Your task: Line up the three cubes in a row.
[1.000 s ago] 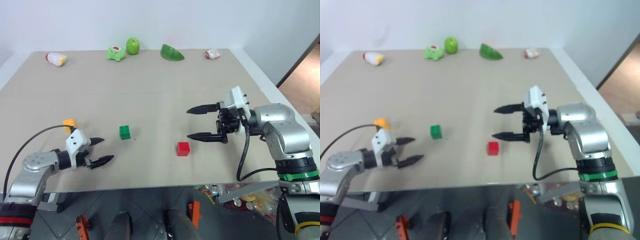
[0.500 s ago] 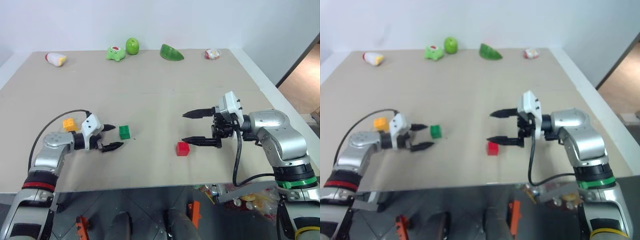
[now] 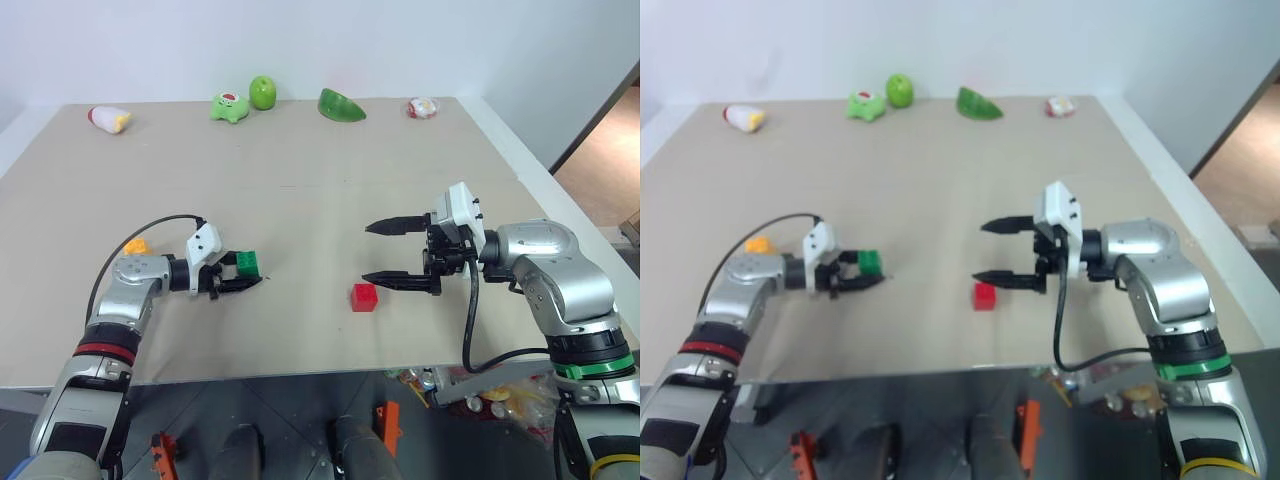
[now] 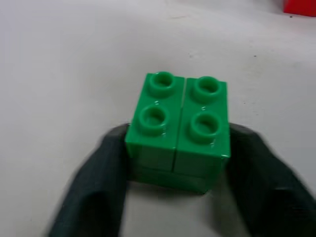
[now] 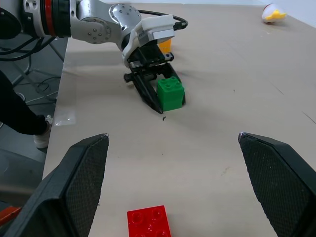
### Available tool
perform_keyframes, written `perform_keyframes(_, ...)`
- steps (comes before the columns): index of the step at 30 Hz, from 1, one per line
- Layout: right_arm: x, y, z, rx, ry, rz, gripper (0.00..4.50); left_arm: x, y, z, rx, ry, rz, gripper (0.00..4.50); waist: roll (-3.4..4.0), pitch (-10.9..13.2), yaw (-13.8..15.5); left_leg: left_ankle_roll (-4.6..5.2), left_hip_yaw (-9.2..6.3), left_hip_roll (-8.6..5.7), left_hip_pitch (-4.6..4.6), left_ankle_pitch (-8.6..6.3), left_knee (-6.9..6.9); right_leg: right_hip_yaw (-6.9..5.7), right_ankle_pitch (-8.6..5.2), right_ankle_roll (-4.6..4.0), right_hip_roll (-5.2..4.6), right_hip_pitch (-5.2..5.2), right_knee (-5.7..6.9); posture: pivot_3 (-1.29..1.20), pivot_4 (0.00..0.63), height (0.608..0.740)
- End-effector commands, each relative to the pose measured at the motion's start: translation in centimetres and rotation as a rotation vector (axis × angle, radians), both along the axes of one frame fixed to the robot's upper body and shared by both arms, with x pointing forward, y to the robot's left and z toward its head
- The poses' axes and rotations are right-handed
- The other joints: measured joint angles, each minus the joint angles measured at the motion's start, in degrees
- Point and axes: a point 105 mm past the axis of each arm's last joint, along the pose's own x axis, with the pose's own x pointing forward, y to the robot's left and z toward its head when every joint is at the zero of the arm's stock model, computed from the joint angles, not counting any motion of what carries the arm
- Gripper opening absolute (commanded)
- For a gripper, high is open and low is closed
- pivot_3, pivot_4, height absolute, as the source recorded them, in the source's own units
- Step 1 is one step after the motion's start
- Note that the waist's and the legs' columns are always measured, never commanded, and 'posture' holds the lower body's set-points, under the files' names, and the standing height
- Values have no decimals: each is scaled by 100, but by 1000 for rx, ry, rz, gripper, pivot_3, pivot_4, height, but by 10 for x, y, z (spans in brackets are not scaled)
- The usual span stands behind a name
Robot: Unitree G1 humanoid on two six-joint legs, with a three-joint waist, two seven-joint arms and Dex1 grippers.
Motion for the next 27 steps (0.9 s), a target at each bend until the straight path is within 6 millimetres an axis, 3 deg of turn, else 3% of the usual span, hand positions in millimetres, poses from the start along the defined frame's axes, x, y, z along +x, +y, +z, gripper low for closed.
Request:
perform_keyframes(1,-4,-1,11,10,-45,2,4368,-2,1,4,24,-25,-24,1323,0,0,0,0,0,0,0,0,0,0,0,0,0,0,0,0,150,733)
perform_keyframes(7,0,-12,7,16,-21,-47,4368,-17,-22,1,84,-34,-165,1326,0,0,1,0,0,0,-1,0,0,0,-2,3,-1,0,0,0,150,733)
perform_keyframes(15,5,-26,-3,12,0,-125,4368,-35,-79,4,78,-50,-390,1326,0,0,20,0,1,-7,-3,0,5,5,-3,6,-5,4,0,0,150,733)
perform_keyframes(20,1,-28,-5,18,1,-145,4368,-32,-90,-1,101,-45,-428,1326,0,0,-13,1,-1,-6,1,1,6,6,-1,5,0,3,4,0,150,733)
perform_keyframes(27,-2,-32,-4,25,-2,-171,4368,-27,-81,-7,119,-37,-413,1326,0,0,-16,2,-1,-6,2,1,6,8,0,7,1,3,4,0,150,733)
